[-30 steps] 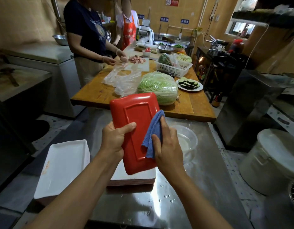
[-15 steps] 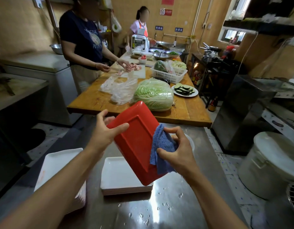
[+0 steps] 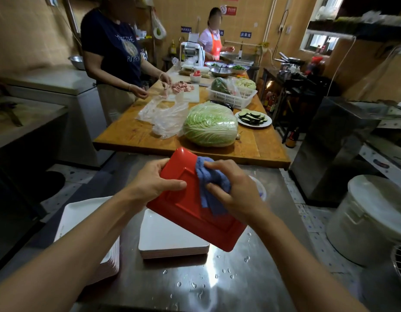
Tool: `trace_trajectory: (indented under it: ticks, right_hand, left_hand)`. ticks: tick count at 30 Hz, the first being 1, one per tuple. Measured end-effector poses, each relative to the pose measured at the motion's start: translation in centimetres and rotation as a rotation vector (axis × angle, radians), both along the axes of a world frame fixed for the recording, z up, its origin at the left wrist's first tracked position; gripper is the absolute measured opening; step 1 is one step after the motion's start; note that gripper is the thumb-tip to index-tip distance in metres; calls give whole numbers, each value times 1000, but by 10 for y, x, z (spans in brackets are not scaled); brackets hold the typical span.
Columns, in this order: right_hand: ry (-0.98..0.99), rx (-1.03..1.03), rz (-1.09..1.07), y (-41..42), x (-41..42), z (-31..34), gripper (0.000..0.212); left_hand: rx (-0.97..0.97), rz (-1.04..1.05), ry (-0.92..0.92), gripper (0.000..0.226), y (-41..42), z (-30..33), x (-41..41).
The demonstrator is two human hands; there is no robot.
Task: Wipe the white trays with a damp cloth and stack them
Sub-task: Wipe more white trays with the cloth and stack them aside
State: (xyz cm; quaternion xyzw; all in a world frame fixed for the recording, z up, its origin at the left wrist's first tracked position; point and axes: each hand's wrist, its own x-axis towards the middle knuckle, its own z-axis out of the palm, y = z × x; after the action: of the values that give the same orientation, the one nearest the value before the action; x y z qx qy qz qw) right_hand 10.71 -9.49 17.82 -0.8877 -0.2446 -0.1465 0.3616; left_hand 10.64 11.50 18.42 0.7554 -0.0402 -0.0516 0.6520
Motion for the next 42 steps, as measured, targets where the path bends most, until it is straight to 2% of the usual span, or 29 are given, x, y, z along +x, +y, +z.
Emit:
trace_trajectory:
  ticks: [3, 6, 14, 19, 22, 27, 32, 37, 40, 42]
  right_hand:
    - [-123, -107, 11, 18, 4, 3, 39]
    - [-154, -185, 33, 13, 8, -2, 36]
    - [2, -6, -2, -8, 6, -27, 43]
    - [-24, -55, 29, 0, -6, -41, 49]
    - [-94, -78, -28, 4, -9, -50, 48]
    - [-231, -197, -132, 24, -12, -56, 52]
    - [-268, -271, -21, 74, -30, -61, 53]
    - [-179, -280, 43, 94, -23, -49, 57]
    - [-93, -292, -8, 95, -7, -41, 57]
    - [-44, -288, -57, 94, 3, -41, 57]
  left_hand:
    - [-31, 63, 6, 36, -3, -1, -4]
    - [-114, 128, 64, 36, 11, -3, -7]
    - [-348, 248, 213, 47, 30, -19, -8]
    - [-501, 407, 396, 30, 29, -26, -2]
    - [-537, 423, 460, 24, 26, -24, -2]
    - [-582, 469, 451, 16, 17, -20, -2]
    - [-635, 490, 397, 19, 4, -22, -10]
    - [-658, 526, 276, 15, 15, -27, -17]
    - [-666, 521, 252, 9, 24, -27, -23]
    - [-667, 544, 264, 13, 33, -26, -27]
